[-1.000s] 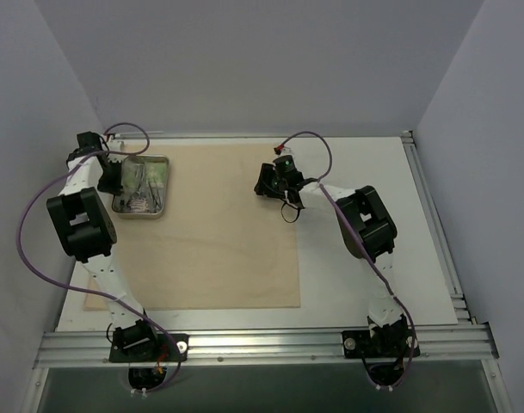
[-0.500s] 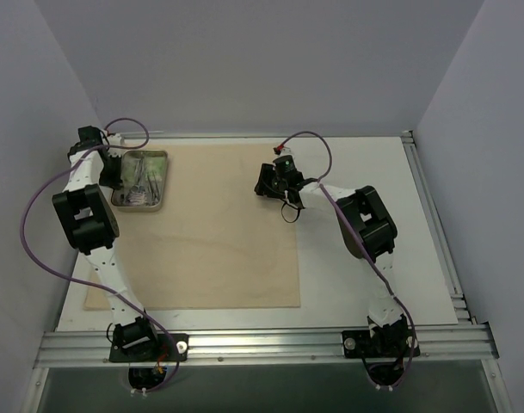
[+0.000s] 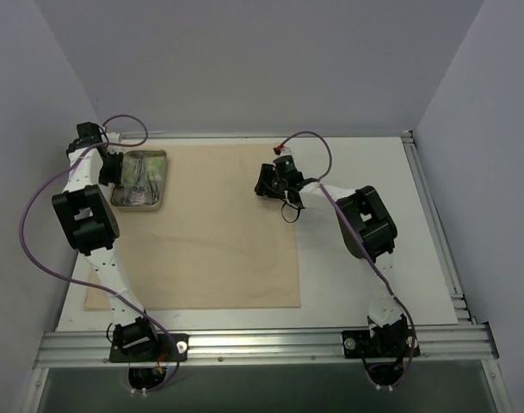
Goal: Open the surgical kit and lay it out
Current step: Move the container from the surgical kit, then pick up the medical item from the container.
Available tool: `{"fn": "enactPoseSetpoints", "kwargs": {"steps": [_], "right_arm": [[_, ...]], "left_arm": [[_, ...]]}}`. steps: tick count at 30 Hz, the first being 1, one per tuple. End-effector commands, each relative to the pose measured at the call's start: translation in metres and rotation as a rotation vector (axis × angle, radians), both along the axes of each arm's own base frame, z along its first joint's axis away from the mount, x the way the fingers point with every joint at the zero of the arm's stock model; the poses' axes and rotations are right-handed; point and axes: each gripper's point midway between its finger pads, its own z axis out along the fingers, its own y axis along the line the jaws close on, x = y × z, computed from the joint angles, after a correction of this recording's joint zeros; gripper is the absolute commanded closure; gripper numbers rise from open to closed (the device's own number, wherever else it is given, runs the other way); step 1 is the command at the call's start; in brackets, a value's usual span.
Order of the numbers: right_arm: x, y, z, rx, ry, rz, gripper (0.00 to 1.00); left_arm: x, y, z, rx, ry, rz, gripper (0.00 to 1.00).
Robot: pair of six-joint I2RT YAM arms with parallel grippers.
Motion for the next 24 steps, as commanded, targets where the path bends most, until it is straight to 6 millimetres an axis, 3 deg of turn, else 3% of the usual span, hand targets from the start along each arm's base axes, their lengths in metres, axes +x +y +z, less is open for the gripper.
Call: {"fn": "enactPoseSetpoints", "kwargs": {"steps": [1, 5, 8, 10, 16, 24], "right_arm": [[-0.028, -0.017, -0.022, -0.07, 0.122, 0.016, 0.53], [-0.031, -0.019, -0.026, -0.073, 0.129, 0.012, 0.53], [-0.033, -0.02, -0.03, -0.074, 0.138, 0.011, 0.53], [-0.033, -0.02, -0.03, -0.073, 0.136, 0.011, 0.53], [-0.035, -0.02, -0.036, -0.081, 0.142, 0.016, 0.53], [-0.036, -0.02, -0.042, -0.081, 0.151, 0.019, 0.53]], "left_arm": [[0.015, -0.003, 0.08, 0.076, -0.155, -0.023, 0.52], [0.016, -0.033, 0.104, 0.058, -0.214, -0.084, 0.56], [0.015, -0.053, 0.11, 0.04, -0.23, -0.125, 0.61], [0.016, -0.065, 0.099, 0.013, -0.208, -0.155, 0.63], [0.019, -0.071, 0.059, 0.018, -0.104, -0.178, 0.62], [0.044, -0.068, 0.042, 0.087, -0.091, -0.174, 0.6]]}}
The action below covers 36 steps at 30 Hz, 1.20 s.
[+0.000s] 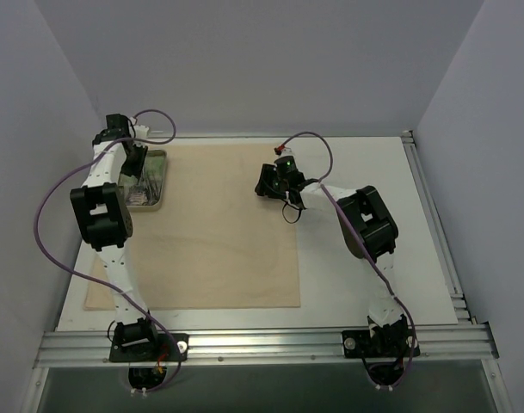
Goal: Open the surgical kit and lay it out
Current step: Pick up the medical item from the container.
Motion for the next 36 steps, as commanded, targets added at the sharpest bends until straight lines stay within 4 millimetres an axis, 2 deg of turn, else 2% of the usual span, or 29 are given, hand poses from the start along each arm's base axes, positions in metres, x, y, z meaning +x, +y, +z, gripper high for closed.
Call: {"fn": "enactPoseSetpoints", "kwargs": {"steps": [1, 2, 6, 9, 14, 15, 16, 20, 25, 27, 30, 32, 35, 36], "right_arm": [[-0.033, -0.022, -0.041, -0.09, 0.151, 0.006, 0.53], [-0.033, -0.023, -0.042, -0.091, 0.152, 0.005, 0.53], [-0.035, -0.026, -0.046, -0.092, 0.16, 0.0, 0.54], [-0.036, -0.028, -0.048, -0.094, 0.164, -0.001, 0.54], [-0.035, -0.03, -0.047, -0.096, 0.164, -0.004, 0.54], [-0.036, -0.03, -0.048, -0.096, 0.165, -0.006, 0.54], [-0.035, -0.03, -0.046, -0.093, 0.162, -0.007, 0.54], [-0.036, -0.031, -0.047, -0.096, 0.165, -0.007, 0.54], [-0.036, -0.033, -0.046, -0.099, 0.167, -0.008, 0.54], [-0.036, -0.034, -0.045, -0.099, 0.165, -0.009, 0.54], [-0.035, -0.035, -0.043, -0.098, 0.164, -0.013, 0.53], [-0.036, -0.036, -0.042, -0.101, 0.164, -0.013, 0.54], [-0.036, -0.036, -0.041, -0.102, 0.163, -0.012, 0.53], [-0.036, -0.035, -0.041, -0.101, 0.164, -0.011, 0.54]], "left_arm": [[0.021, 0.004, 0.018, 0.038, -0.06, 0.004, 0.6], [0.025, 0.005, 0.02, 0.039, -0.069, 0.005, 0.6], [0.03, 0.006, 0.001, 0.042, -0.042, 0.013, 0.6], [0.036, 0.012, -0.001, 0.072, -0.047, 0.028, 0.6], [0.041, 0.016, -0.015, 0.08, -0.027, 0.029, 0.66], [0.044, 0.015, -0.012, 0.081, -0.034, 0.028, 0.66], [0.042, 0.016, -0.02, 0.08, -0.016, 0.029, 0.66], [0.044, 0.015, -0.025, 0.068, -0.013, 0.031, 0.68], [0.042, 0.015, -0.034, 0.064, 0.005, 0.031, 0.73], [0.041, 0.014, -0.038, 0.061, 0.015, 0.032, 0.77], [0.039, 0.015, -0.035, 0.062, 0.015, 0.039, 0.87], [0.039, 0.014, -0.031, 0.064, 0.007, 0.042, 0.88], [0.039, 0.014, -0.006, 0.067, -0.036, 0.044, 0.91], [0.039, 0.014, 0.0, 0.068, -0.049, 0.045, 0.97]]}}
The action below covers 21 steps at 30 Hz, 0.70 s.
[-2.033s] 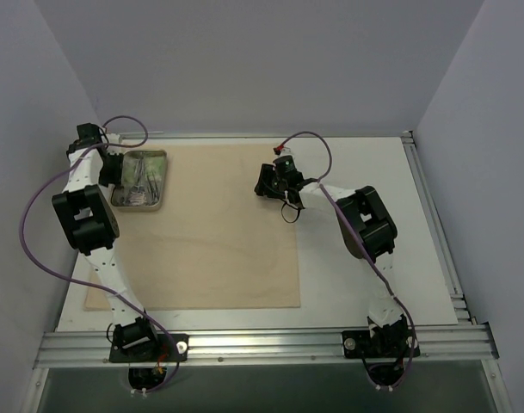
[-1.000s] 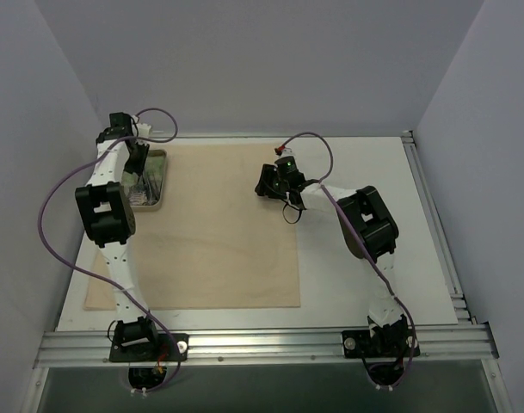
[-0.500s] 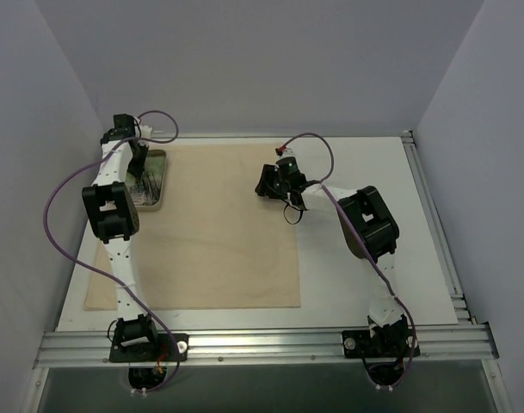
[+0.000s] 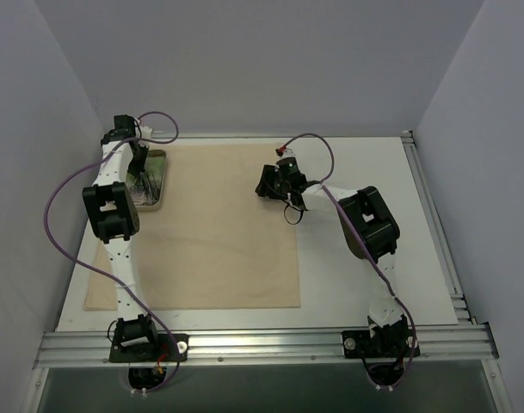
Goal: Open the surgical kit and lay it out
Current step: Pick up the medical item from the container.
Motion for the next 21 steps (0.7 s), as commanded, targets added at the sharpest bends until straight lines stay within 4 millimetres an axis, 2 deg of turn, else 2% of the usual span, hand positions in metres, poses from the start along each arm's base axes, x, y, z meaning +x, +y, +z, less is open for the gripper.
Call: {"fn": "enactPoseSetpoints", "kwargs": {"steps": [1, 2, 8, 15, 19, 21], "right_arm": [[-0.036, -0.03, -0.04, -0.118, 0.171, -0.011, 0.54], [-0.036, -0.031, -0.039, -0.119, 0.171, -0.012, 0.54], [-0.036, -0.033, -0.035, -0.118, 0.163, -0.02, 0.54], [-0.037, -0.033, -0.029, -0.115, 0.152, -0.023, 0.54], [-0.038, -0.035, -0.023, -0.118, 0.145, -0.027, 0.54], [-0.037, -0.037, -0.014, -0.127, 0.128, -0.033, 0.54]], "left_arm": [[0.003, 0.002, 0.047, 0.011, -0.083, 0.014, 0.98], [0.003, 0.002, 0.06, 0.013, -0.108, 0.016, 0.98], [-0.004, -0.002, 0.095, 0.004, -0.156, 0.006, 0.98], [-0.012, 0.0, 0.105, 0.013, -0.165, 0.01, 0.98], [-0.022, -0.007, 0.11, -0.052, -0.169, 0.007, 0.98], [-0.029, -0.014, 0.128, -0.099, -0.196, -0.004, 0.98]]}}
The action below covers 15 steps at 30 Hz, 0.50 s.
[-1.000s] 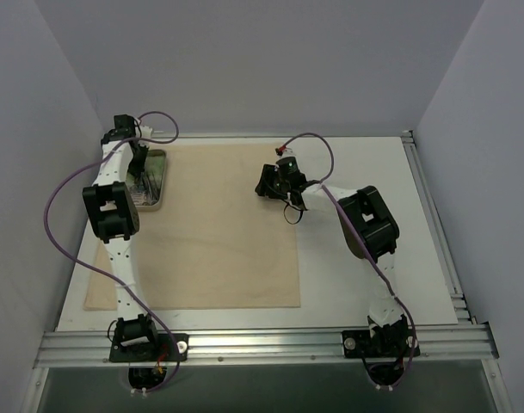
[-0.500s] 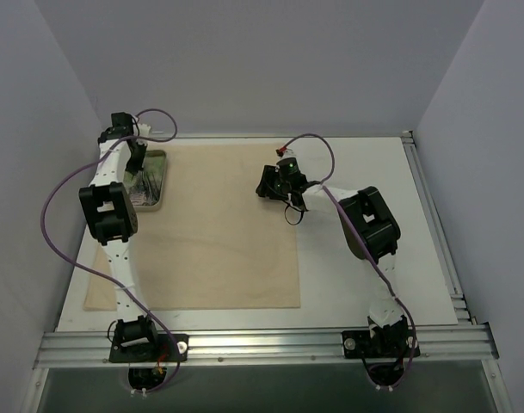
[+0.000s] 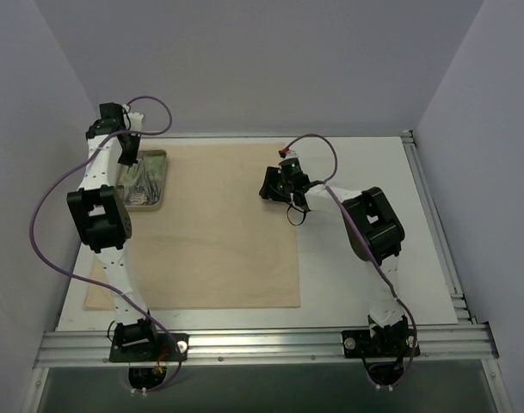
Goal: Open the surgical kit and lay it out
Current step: Pick up the medical item from the container, then place the medical item in the surgical kit.
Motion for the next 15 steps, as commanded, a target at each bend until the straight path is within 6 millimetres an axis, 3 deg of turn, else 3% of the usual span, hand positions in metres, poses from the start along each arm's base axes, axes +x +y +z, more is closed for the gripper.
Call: {"fn": "enactPoseSetpoints", "kwargs": {"steps": [1, 4, 5, 7, 8, 9, 10, 11, 12, 13, 15], "right_arm": [[-0.028, -0.028, -0.013, -0.115, 0.099, -0.023, 0.54], [-0.027, -0.026, 0.01, -0.121, 0.054, -0.025, 0.54], [-0.027, -0.024, 0.023, -0.112, 0.031, -0.026, 0.54], [-0.03, -0.017, 0.038, -0.096, 0.0, -0.016, 0.53], [-0.031, -0.012, 0.053, -0.081, -0.027, -0.01, 0.53], [-0.036, -0.003, 0.06, -0.076, -0.042, 0.002, 0.53], [-0.038, 0.002, 0.068, -0.07, -0.059, 0.01, 0.53], [-0.04, 0.007, 0.079, -0.057, -0.081, 0.016, 0.53], [-0.046, 0.016, 0.085, -0.047, -0.09, 0.033, 0.53], [-0.048, 0.021, 0.091, -0.03, -0.098, 0.04, 0.52], [-0.053, 0.026, 0.104, 0.005, -0.111, 0.049, 0.52]], "left_arm": [[-0.009, -0.017, 0.051, -0.124, -0.107, -0.031, 0.98], [-0.029, -0.034, 0.073, -0.184, -0.139, -0.063, 0.98], [-0.036, -0.045, 0.092, -0.227, -0.177, -0.087, 0.98], [-0.055, -0.06, 0.083, -0.281, -0.143, -0.108, 0.98], [-0.063, -0.069, 0.097, -0.313, -0.173, -0.123, 0.98], [-0.077, -0.079, 0.082, -0.343, -0.132, -0.127, 0.98], [-0.084, -0.087, 0.079, -0.365, -0.119, -0.135, 0.98], [-0.093, -0.095, 0.088, -0.379, -0.137, -0.141, 0.98], [-0.101, -0.11, 0.084, -0.394, -0.12, -0.166, 0.98], [-0.114, -0.119, 0.068, -0.411, -0.074, -0.158, 0.98], [-0.127, -0.133, 0.071, -0.406, -0.082, -0.164, 0.98]]}}
